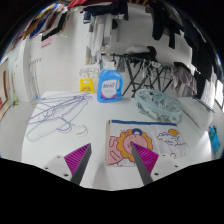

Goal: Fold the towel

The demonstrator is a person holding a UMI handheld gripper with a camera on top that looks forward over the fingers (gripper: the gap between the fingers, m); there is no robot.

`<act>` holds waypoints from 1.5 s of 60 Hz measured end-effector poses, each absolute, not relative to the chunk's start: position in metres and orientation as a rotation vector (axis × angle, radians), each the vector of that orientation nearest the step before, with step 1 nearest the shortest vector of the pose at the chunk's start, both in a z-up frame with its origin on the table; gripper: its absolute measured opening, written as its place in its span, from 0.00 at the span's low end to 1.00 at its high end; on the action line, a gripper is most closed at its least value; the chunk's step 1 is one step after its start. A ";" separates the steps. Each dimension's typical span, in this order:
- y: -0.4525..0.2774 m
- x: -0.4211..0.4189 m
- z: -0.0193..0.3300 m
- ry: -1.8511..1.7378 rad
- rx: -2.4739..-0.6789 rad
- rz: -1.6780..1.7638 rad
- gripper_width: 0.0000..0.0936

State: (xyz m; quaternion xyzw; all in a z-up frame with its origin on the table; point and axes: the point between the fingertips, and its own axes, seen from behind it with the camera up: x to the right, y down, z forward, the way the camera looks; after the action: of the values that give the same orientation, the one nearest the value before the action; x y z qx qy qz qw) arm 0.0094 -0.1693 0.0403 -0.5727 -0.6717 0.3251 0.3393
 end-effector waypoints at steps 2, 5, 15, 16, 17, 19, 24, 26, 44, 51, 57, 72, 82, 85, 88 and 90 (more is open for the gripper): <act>-0.171 0.000 0.034 -1.759 -1.492 0.849 0.91; -0.176 -0.016 0.024 -1.768 -1.493 0.854 0.91; -0.182 -0.057 -0.002 -1.786 -1.517 0.844 0.91; -0.182 -0.060 -0.005 -1.785 -1.522 0.841 0.91; -0.182 -0.063 -0.007 -1.786 -1.528 0.838 0.90; -0.182 -0.067 -0.013 -1.790 -1.546 0.833 0.90; -0.182 -0.074 -0.014 -1.779 -1.551 0.843 0.88; -0.183 -0.074 -0.015 -1.781 -1.548 0.839 0.82; -0.161 -0.074 -0.012 -1.764 -1.575 0.714 0.06; -0.160 -0.074 -0.011 -1.777 -1.609 0.739 0.02; -0.160 -0.073 -0.001 -1.784 -1.643 0.764 0.02; -0.105 -0.086 0.099 -1.684 -1.732 0.956 0.02; -0.013 -0.096 0.111 -1.651 -1.750 0.919 0.02; 0.017 -0.099 0.105 -1.644 -1.748 0.886 0.02; 0.041 -0.097 0.091 -1.643 -1.781 0.853 0.02; 0.053 -0.097 0.079 -1.636 -1.802 0.844 0.03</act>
State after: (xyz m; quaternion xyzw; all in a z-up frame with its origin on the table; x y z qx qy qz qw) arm -0.0969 0.0528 0.0792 -0.6718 -0.6098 0.3147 0.2790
